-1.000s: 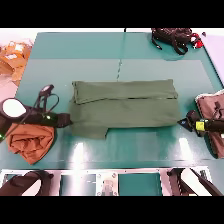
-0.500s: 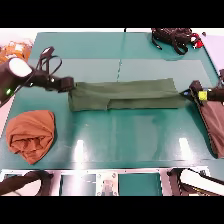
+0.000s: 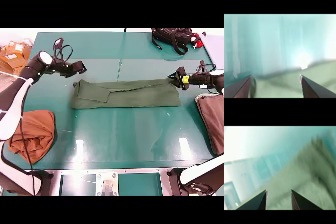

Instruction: Fold the shirts.

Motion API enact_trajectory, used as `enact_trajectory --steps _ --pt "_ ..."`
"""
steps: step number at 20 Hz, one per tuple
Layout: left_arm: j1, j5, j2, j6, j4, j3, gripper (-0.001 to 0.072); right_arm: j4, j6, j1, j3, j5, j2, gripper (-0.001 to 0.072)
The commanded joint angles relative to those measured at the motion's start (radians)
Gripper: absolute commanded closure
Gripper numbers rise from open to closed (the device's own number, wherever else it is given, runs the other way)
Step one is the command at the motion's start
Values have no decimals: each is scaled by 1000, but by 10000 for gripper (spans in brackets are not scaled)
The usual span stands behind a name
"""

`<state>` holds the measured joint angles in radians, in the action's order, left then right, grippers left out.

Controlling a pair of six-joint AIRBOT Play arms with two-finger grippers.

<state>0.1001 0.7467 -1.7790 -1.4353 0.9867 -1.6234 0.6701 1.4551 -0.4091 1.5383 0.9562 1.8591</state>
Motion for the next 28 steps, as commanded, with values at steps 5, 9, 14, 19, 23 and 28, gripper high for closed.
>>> enact_trajectory --steps 5,9,14,19,23,28 --pt "-96 306 -36 -40 -24 -237 8 155 -89 -175 150 315 64 192" --pt "-95 412 -35 -49 -29 -238 689 211 -159 -210 138 388 99 191" --pt "-67 446 -35 -48 -35 -238 688 164 -185 -161 139 407 198 192" --pt "55 407 -44 -49 -35 -231 689 115 -223 -74 157 407 248 494" --pt "188 344 -101 -49 -34 -231 689 115 -221 -66 235 504 216 699" --pt "396 5 -229 -53 -69 -232 689 74 -156 -52 361 673 42 699"
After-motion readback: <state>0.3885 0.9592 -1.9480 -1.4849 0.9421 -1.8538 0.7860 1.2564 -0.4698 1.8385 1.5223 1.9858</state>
